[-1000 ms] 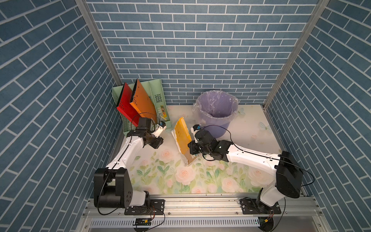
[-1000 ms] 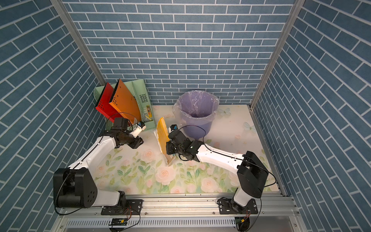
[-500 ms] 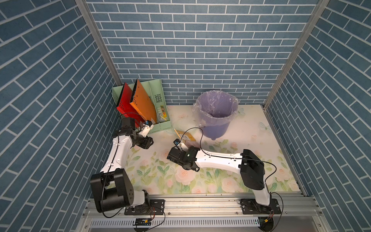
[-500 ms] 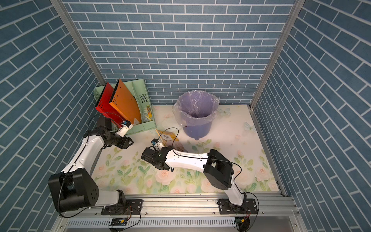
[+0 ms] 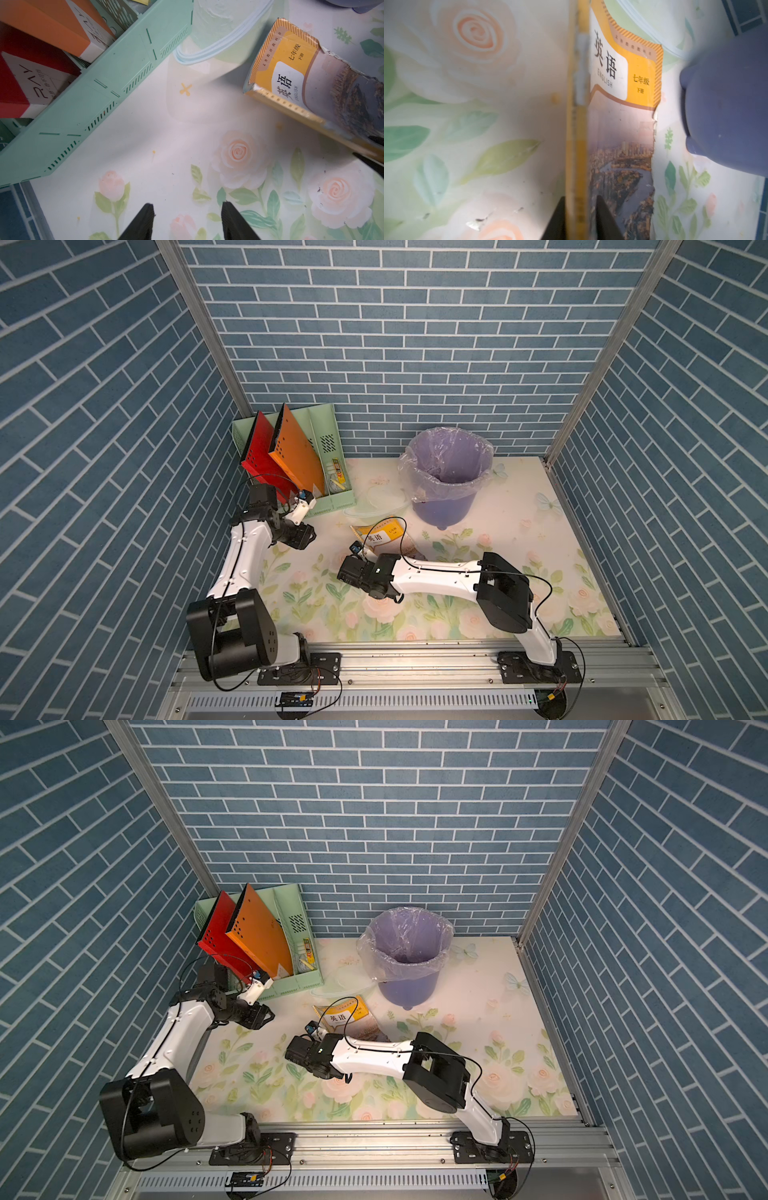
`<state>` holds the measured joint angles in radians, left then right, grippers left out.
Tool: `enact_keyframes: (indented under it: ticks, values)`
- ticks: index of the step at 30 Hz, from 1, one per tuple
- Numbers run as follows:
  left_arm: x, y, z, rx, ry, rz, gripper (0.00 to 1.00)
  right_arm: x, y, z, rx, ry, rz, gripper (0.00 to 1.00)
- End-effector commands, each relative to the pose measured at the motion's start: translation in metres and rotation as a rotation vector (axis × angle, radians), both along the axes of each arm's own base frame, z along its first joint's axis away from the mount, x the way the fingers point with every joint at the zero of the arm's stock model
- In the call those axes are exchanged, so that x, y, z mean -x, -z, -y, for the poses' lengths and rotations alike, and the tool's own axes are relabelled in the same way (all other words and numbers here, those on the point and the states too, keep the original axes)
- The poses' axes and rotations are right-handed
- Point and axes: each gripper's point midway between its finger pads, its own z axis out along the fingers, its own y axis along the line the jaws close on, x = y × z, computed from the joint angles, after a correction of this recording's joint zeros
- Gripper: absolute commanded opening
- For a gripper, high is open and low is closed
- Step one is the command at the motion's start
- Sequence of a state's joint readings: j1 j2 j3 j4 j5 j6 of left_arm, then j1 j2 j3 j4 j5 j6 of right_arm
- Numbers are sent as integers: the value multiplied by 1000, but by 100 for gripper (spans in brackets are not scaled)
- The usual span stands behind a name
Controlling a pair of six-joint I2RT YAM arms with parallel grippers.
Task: Peel off the used sticky note
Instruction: Adjust the book at the center of the board, then reset both arms
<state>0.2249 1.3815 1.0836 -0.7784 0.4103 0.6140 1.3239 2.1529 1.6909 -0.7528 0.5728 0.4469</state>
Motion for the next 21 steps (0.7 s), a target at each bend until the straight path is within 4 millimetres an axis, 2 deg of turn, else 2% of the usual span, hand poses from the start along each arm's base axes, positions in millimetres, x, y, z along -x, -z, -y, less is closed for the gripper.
enact_keyframes:
  ticks: [1,3,4,10,14,16,21]
  values:
    - [0,8,-1,13,-8,-16,59,8,-2,-20,-149,12,-80,72]
    - [-2,9,-1,16,-17,-8,63,7,-13,-23,-248,16,-100,92]
    - [-3,9,-1,20,-22,-6,64,5,-24,-22,-299,20,-110,98]
    - [-12,4,1,52,-45,23,77,-13,-85,2,-478,23,-76,99]
    - [-16,3,2,72,-55,35,82,-34,-135,44,-597,60,-12,99]
    - [-18,2,3,81,-56,38,82,-47,-156,72,-657,98,16,99]
    - [-16,-1,5,87,-55,47,89,-62,-189,135,-731,178,102,100]
